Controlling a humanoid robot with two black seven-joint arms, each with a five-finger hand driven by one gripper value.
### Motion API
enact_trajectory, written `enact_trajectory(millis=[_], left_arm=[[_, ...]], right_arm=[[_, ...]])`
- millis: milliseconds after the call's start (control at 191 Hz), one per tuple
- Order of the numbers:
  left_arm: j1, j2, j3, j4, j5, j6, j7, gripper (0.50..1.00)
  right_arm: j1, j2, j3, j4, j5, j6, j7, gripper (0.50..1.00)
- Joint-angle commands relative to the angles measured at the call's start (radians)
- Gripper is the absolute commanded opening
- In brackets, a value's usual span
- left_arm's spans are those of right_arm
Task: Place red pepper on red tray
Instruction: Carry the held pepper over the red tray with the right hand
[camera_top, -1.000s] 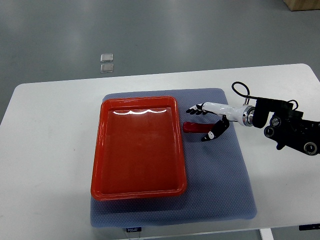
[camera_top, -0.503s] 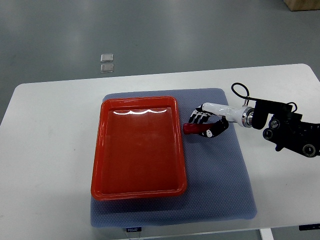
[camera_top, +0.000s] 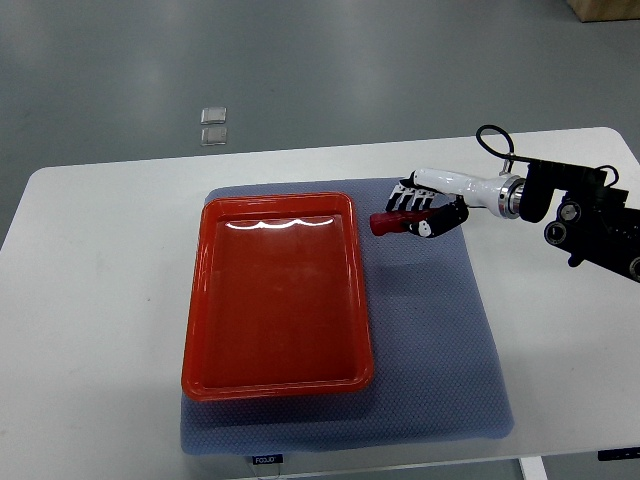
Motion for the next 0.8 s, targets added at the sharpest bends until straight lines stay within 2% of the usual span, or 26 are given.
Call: enact_trajectory(millis=[0,157,220,267,272,445,623,675,691,796], left_arm=[[0.0,0.0,0.0,0.0,0.001,0.0,0.0,1.0],[0.0,0.0,0.0,0.0,0.001,0.0,-0.002,1.0],[0.0,0.0,0.0,0.0,-0.001,0.0,-0.002,1.0],[0.0,0.0,0.0,0.0,-0.001,0.0,-0.002,1.0],[0.0,0.0,0.0,0.0,0.001,0.0,0.0,1.0],[0.0,0.0,0.0,0.0,0.001,0.0,0.0,1.0],[0.0,0.0,-0.003,-0.002,-0.001,0.0,-0.002,1.0],[0.0,0.0,-0.003,-0.002,-0.001,0.0,-0.002,1.0],[0.0,0.0,-0.003,-0.002,0.001,0.0,-0.002,1.0],[0.0,0.0,-0.003,-0.005,-0.001,0.0,-0.002,1.0]], right_arm=[[0.032,-0.012,0.0,0.022,0.003,0.008,0.001,0.5],[0.053,0.005,0.0,0.023,0.003,0.006,0.008,0.5],[0.067,0.066,-0.002,0.019,0.004,0.004,0.009,0.5],[0.067,0.066,-0.002,0.019,0.004,0.004,0.009,0.5],[0.075,0.098,-0.003,0.013,0.009,0.003,0.009,0.5],[0.089,0.223,-0.066,-0.039,0.043,-0.002,0.011,0.5],[0.087,0.397,-0.126,-0.159,0.038,-0.025,0.021,0.5],[0.087,0.397,-0.126,-0.159,0.038,-0.025,0.021,0.5],[0.084,0.44,-0.137,-0.188,0.038,-0.029,0.02,0.5],[0.079,0.468,-0.141,-0.213,0.037,-0.029,0.021,0.5]])
